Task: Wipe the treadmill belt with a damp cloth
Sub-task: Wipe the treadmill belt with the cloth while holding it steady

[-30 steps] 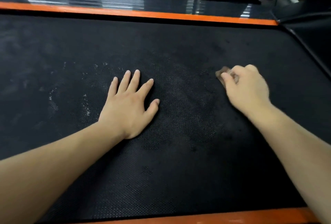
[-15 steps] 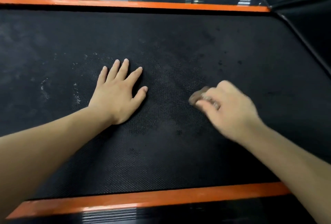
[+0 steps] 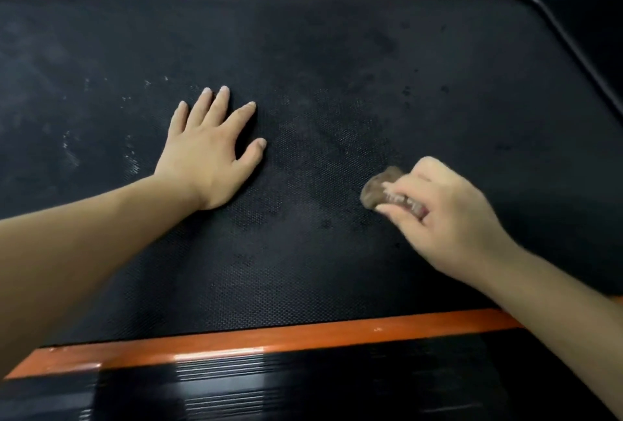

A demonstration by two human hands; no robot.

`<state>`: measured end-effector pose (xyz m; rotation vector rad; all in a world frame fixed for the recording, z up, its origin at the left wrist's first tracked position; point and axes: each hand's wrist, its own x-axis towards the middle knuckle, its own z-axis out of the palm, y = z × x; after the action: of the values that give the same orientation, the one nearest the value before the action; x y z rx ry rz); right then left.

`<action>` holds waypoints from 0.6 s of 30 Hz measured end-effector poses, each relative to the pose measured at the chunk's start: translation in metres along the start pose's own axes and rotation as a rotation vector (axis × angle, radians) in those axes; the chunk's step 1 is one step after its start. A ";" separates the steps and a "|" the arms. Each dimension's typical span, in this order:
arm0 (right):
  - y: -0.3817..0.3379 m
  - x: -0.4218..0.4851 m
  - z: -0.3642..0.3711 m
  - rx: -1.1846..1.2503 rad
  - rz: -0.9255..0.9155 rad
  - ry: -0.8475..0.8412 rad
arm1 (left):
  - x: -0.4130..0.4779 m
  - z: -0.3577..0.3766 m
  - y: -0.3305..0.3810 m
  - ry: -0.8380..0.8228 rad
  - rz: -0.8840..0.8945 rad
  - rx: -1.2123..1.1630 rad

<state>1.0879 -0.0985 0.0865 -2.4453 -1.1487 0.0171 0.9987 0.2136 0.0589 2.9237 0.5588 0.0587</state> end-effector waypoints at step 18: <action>-0.007 0.069 0.013 -0.060 0.241 0.039 | 0.003 0.011 0.052 -0.058 0.106 -0.025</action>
<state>1.1254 -0.0387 0.0894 -2.6119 -0.8433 0.0074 1.0209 0.1648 0.0566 2.9182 0.3914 -0.0062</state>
